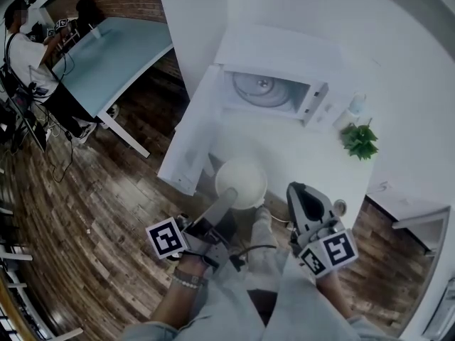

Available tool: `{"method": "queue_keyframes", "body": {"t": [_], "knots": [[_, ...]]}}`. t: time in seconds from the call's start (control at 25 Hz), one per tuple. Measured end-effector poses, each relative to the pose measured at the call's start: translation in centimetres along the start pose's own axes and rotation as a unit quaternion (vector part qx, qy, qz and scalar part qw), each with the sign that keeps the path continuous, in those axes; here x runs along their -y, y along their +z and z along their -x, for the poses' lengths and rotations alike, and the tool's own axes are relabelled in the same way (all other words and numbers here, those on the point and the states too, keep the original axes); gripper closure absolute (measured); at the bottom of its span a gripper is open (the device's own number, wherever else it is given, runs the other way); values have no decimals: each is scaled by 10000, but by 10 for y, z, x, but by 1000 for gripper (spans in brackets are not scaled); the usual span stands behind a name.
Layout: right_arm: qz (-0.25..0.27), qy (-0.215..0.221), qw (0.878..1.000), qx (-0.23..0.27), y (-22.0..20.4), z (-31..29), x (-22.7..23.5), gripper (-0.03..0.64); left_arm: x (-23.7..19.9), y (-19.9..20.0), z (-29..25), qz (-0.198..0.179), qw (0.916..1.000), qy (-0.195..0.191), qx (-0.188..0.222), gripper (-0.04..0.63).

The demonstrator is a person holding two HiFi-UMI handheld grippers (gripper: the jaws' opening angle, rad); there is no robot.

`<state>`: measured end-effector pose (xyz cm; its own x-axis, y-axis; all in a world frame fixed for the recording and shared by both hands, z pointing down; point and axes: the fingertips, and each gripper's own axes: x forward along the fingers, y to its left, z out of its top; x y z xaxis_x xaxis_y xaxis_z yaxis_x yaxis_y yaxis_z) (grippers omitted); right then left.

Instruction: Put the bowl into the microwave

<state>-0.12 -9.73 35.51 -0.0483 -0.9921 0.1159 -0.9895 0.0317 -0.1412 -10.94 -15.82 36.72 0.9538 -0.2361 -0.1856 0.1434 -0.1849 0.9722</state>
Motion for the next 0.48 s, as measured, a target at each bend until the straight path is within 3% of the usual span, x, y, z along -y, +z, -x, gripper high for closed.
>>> {"method": "queue_keyframes", "body": {"t": [0.48], "knots": [[10, 143, 9998, -115, 11, -40, 49, 615, -17, 20, -52, 19, 9999, 107, 125, 376]]}}
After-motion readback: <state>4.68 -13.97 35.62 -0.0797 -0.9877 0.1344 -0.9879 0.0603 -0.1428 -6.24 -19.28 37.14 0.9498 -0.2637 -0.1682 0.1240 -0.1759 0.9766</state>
